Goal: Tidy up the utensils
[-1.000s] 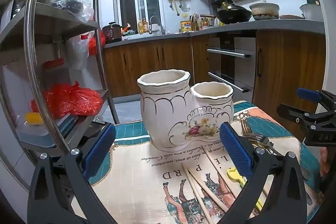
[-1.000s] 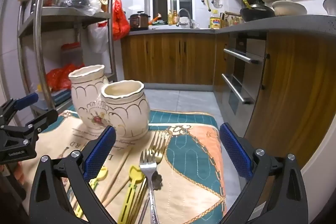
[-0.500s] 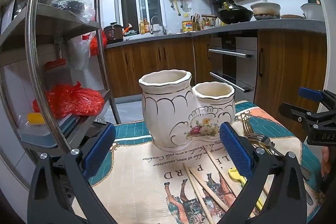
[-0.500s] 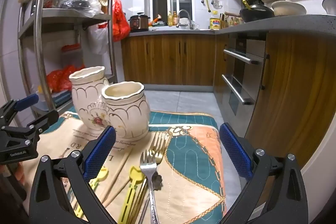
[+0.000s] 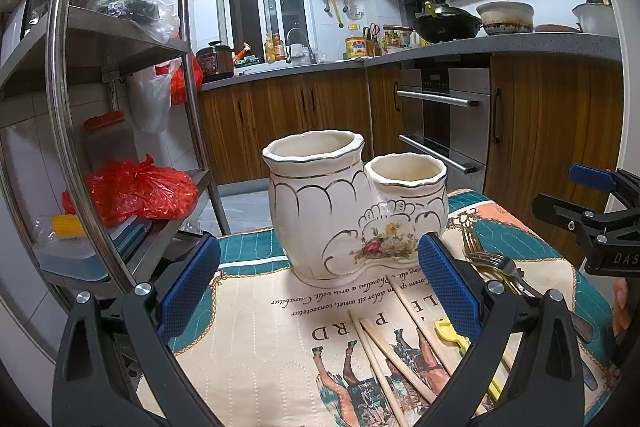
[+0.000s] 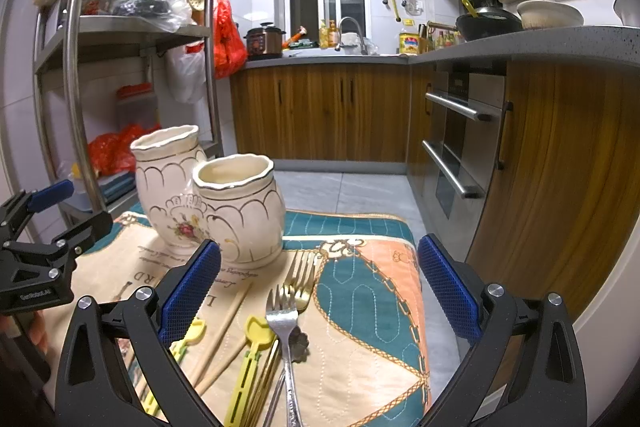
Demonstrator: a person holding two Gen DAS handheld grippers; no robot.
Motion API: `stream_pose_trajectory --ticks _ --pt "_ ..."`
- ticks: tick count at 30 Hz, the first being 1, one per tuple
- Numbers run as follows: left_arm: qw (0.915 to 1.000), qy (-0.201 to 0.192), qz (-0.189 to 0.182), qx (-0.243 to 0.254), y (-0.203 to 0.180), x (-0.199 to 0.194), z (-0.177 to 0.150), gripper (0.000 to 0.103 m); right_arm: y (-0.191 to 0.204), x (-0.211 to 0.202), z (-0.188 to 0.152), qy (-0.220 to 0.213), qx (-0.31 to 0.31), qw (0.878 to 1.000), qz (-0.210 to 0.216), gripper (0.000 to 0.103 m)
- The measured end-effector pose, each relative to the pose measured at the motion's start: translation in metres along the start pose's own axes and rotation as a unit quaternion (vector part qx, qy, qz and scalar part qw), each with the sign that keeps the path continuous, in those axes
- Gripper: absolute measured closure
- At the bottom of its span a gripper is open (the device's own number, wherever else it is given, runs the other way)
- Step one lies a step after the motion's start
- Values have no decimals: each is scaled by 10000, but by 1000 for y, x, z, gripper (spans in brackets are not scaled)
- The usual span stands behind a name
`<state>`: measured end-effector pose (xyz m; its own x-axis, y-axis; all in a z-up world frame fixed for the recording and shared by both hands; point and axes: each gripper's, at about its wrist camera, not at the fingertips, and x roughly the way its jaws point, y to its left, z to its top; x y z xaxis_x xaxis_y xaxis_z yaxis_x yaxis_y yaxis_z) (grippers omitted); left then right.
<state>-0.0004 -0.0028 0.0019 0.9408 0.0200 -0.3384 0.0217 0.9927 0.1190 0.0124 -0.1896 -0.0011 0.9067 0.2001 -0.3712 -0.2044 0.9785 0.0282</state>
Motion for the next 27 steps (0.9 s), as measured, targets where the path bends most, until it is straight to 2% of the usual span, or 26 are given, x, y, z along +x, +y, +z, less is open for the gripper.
stream_pose_trajectory --ticks 27 --pt "10000 17 16 12 0 1 -2 5 -5 2 -1 26 38 10000 -12 5"
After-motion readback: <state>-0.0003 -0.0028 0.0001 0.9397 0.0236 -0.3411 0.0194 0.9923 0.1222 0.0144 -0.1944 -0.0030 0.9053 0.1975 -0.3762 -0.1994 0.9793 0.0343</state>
